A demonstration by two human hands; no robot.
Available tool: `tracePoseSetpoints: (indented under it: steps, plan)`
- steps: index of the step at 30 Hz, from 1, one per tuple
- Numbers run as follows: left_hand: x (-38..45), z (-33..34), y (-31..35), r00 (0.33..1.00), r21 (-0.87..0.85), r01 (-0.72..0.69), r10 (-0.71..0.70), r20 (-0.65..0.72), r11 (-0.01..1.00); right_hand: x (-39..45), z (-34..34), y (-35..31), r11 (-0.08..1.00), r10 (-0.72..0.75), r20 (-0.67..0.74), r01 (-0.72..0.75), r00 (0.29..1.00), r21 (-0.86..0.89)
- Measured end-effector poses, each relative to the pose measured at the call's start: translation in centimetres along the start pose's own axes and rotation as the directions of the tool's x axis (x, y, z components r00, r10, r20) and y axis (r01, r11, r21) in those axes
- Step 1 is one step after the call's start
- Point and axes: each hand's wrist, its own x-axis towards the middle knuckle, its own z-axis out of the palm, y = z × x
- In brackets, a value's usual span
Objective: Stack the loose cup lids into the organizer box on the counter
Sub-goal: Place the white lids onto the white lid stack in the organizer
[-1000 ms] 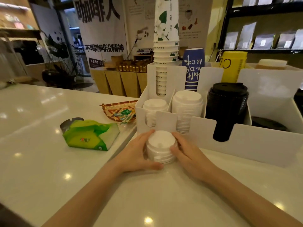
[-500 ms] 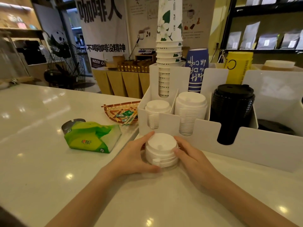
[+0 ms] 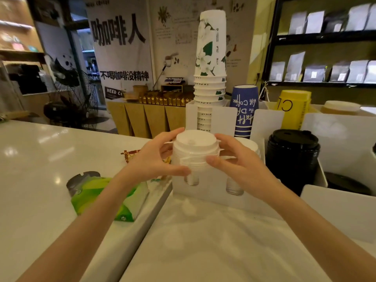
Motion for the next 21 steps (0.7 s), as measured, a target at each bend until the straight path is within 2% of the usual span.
tracePoseSetpoints:
  steps: [4,7,10,12,15,21]
  plan:
    - [2.9,-1.2,-0.5,1.0,0.065,-0.021,0.02,0.01,0.998,3.0,-0.6,-0.4,0.997,0.016,0.027,-0.014,1.0,-0.08]
    - [4.4,-1.5,-1.5,0.999,0.082,-0.032,0.03,0.031,0.996,4.6,-0.8,0.3,0.976,0.03,0.054,-0.018,0.998,-0.218]
    - [5.4,-1.2,-2.6,0.998,0.162,-0.058,0.058,0.004,0.985,5.8,-0.9,0.8,0.932,-0.023,0.053,0.041,0.998,-0.359]
    - [5.7,-1.0,-3.1,0.996,0.217,-0.077,0.084,-0.024,0.973,6.5,-0.9,1.2,0.881,-0.051,0.073,0.079,0.996,-0.466]
    - [6.1,-0.9,-4.0,0.991,0.28,-0.115,0.13,-0.037,0.953,7.4,-0.8,1.7,0.796,0.009,0.116,0.063,0.993,-0.602]
    - [6.3,-0.6,-6.0,0.984,0.42,-0.17,0.179,0.018,0.892,7.4,-0.7,2.1,0.61,0.068,0.153,0.08,0.986,-0.788]
